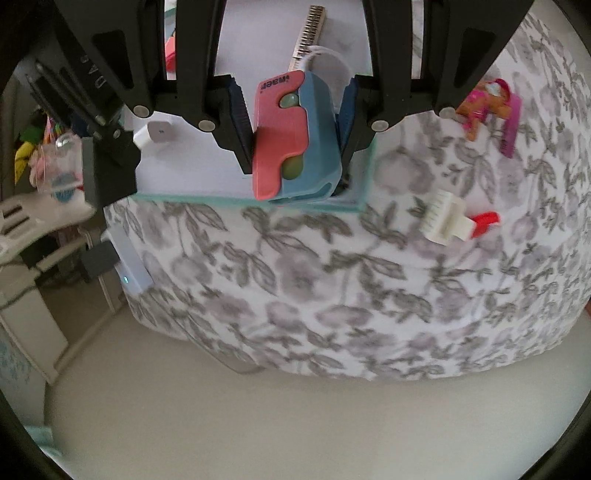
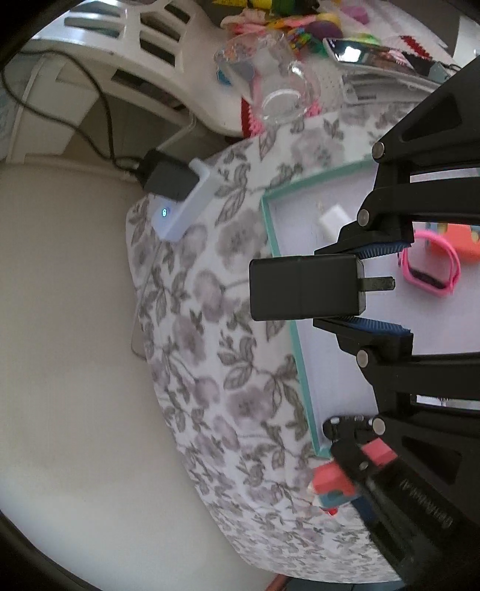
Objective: Organize rigid objects
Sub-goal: 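Carry the black plug and pink-blue case over the teal tray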
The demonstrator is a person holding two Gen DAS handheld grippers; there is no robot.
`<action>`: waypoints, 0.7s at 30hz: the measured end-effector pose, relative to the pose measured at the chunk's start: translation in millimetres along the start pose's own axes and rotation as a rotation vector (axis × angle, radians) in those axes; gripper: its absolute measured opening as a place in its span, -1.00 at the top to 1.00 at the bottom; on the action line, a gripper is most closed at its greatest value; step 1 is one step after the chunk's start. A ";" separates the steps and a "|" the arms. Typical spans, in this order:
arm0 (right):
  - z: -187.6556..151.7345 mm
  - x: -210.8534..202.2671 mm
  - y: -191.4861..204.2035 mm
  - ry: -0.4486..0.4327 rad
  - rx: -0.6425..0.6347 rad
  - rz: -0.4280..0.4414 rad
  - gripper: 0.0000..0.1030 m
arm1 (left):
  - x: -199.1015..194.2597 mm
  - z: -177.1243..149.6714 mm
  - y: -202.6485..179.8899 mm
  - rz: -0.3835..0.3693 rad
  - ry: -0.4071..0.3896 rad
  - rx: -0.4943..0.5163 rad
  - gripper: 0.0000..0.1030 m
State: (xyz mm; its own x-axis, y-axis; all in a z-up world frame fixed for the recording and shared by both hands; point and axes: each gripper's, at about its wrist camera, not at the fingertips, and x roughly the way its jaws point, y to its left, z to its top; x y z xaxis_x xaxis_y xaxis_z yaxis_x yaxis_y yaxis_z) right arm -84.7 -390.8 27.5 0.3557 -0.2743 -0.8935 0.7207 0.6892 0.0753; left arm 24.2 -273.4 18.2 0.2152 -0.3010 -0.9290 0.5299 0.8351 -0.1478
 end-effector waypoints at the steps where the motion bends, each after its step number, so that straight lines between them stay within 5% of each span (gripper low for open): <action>1: 0.2 -0.3 -3.1 -0.001 0.003 -0.001 0.41 | 3.1 -1.6 -4.0 -0.007 0.010 0.005 0.16; 21: -14.2 44.2 4.0 0.148 -0.043 -0.028 0.41 | 55.6 -14.9 0.7 -0.002 0.157 -0.038 0.15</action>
State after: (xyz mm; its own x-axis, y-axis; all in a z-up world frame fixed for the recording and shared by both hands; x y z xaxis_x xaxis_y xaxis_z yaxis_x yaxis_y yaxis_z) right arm -74.5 -390.7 -18.0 0.2419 -0.1935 -0.9508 0.7019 0.7115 0.0338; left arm 24.3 -282.7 -38.6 0.0823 -0.2293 -0.9699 0.4983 0.8523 -0.1592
